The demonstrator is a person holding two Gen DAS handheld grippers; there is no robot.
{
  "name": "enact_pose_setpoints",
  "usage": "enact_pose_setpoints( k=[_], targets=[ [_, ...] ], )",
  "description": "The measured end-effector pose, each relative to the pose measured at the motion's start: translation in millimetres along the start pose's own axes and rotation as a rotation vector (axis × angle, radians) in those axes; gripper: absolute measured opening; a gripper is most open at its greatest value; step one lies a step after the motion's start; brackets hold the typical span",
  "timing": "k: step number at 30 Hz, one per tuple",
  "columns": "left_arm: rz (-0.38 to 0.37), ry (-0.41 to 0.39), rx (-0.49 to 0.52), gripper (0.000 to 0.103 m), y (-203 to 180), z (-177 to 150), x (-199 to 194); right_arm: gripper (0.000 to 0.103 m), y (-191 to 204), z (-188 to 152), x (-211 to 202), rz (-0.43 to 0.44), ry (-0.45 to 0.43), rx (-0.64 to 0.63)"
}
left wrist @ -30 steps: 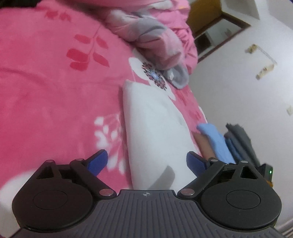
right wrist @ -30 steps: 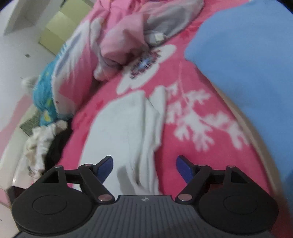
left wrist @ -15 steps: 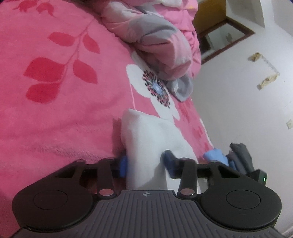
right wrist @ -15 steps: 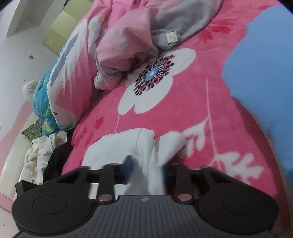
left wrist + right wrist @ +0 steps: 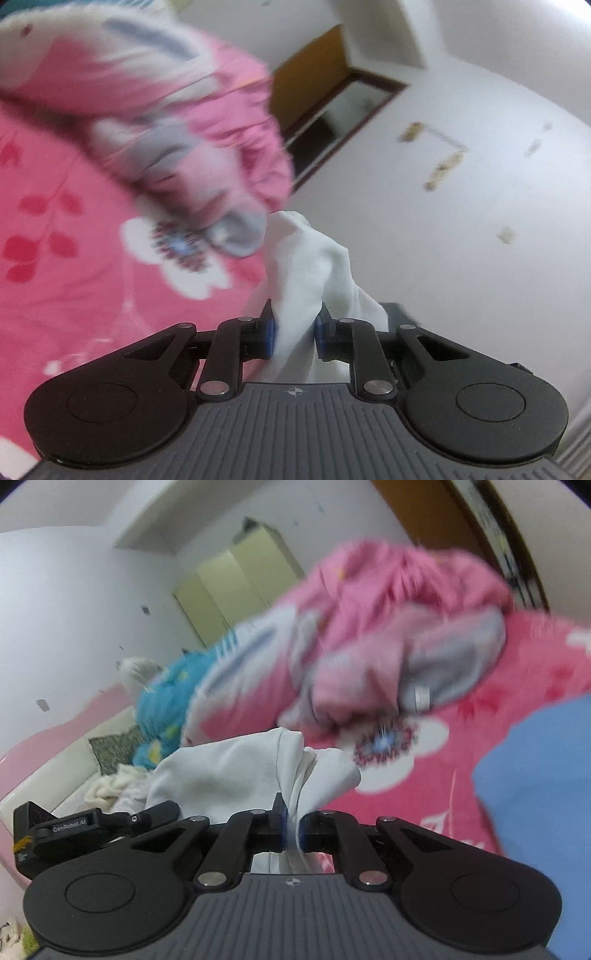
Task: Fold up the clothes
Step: 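Pinch the folded shirt with both tools and lift it off the bedspread, then carry the shirt with both tools and lower it onto the blue folded clothes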
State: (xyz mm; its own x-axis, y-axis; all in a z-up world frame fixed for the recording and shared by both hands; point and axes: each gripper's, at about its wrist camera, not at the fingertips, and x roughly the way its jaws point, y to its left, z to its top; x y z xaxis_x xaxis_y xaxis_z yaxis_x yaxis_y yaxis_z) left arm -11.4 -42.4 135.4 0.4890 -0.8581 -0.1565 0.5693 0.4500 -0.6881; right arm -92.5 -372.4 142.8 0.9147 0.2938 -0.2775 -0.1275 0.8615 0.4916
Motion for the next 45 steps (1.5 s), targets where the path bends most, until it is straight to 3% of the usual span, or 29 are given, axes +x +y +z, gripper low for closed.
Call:
enact_pose_setpoints(
  k=[6, 13, 18, 24, 32, 39, 43, 45],
  targets=[
    [-0.148, -0.037, 0.038, 0.018, -88.5, -6.3, -16.9, 0.005, 36.7, 24.4, -103.3, -0.026, -0.157, -0.105],
    [-0.269, -0.023, 0.073, 0.018, -166.9, -21.3, 20.1, 0.005, 32.7, 69.0, -187.9, -0.14, -0.288, -0.196],
    [-0.309, 0.03, 0.08, 0.018, -196.1, -41.3, 66.0, 0.005, 6.4, 97.3, -223.7, -0.24, -0.316, -0.255],
    [-0.336, 0.102, 0.04, 0.018, -199.0, -62.4, 117.1, 0.005, -37.3, 118.6, -238.6, -0.325, -0.292, -0.272],
    [-0.256, 0.162, -0.006, 0.018, -155.5, -68.3, 179.1, 0.005, -101.6, 134.3, -192.1, -0.335, -0.205, -0.275],
    [-0.085, 0.184, -0.078, 0.019, -75.7, -61.6, 237.1, 0.005, -168.8, 135.3, -81.4, -0.311, -0.059, -0.252],
    [0.016, 0.221, -0.114, 0.019, -30.9, -65.4, 268.8, 0.005, -206.4, 119.1, -20.2, -0.317, 0.025, -0.24],
    [0.048, 0.242, -0.14, 0.028, -12.7, -68.8, 278.9, 0.005, -226.4, 108.5, 5.0, -0.322, 0.085, -0.218]
  ],
)
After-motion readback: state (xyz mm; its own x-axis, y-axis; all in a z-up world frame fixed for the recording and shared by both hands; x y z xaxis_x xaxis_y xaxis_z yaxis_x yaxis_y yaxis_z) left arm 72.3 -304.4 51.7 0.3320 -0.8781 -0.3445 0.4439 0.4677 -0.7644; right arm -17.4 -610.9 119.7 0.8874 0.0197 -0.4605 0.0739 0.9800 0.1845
